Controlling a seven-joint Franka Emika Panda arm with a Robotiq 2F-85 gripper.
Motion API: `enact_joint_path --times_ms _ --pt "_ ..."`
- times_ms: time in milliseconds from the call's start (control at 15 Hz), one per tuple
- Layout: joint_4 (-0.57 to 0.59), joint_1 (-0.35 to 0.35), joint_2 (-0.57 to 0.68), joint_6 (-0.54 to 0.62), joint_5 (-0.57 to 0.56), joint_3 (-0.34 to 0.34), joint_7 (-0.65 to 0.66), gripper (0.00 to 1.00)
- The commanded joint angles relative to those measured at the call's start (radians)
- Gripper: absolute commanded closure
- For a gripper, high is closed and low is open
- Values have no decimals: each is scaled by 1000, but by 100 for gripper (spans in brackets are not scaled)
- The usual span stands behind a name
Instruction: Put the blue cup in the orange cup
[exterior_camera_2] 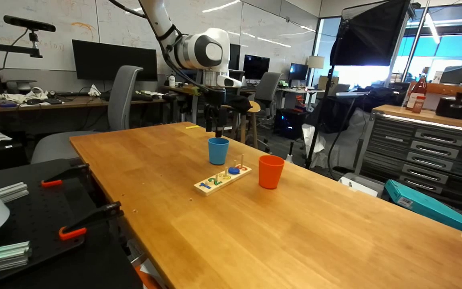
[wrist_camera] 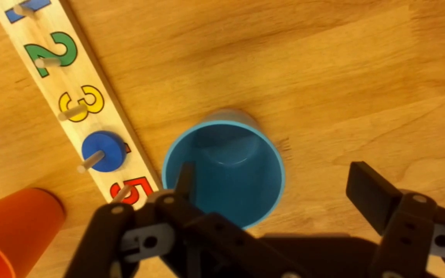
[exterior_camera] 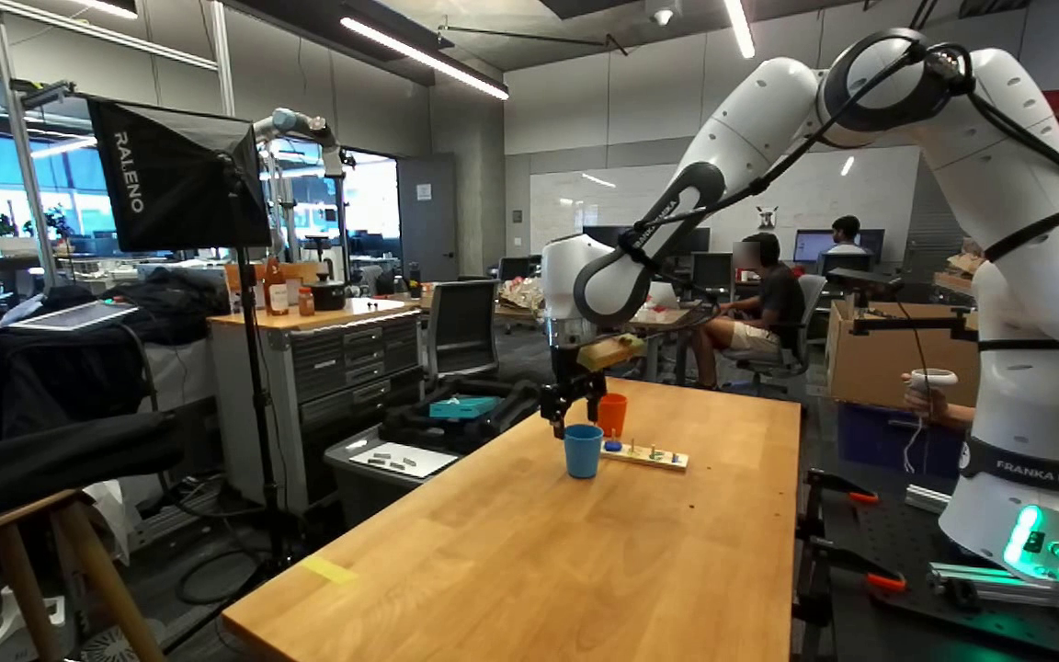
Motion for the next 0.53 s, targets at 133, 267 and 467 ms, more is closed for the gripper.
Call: enact_joint_path --times_ms 133,267,467 --pt "-31 42 15 101 -9 -30 56 0" --pt "-20 43 37 126 -8 -35 57 27" --pt "-6 45 66 150 -4 -49 63 51"
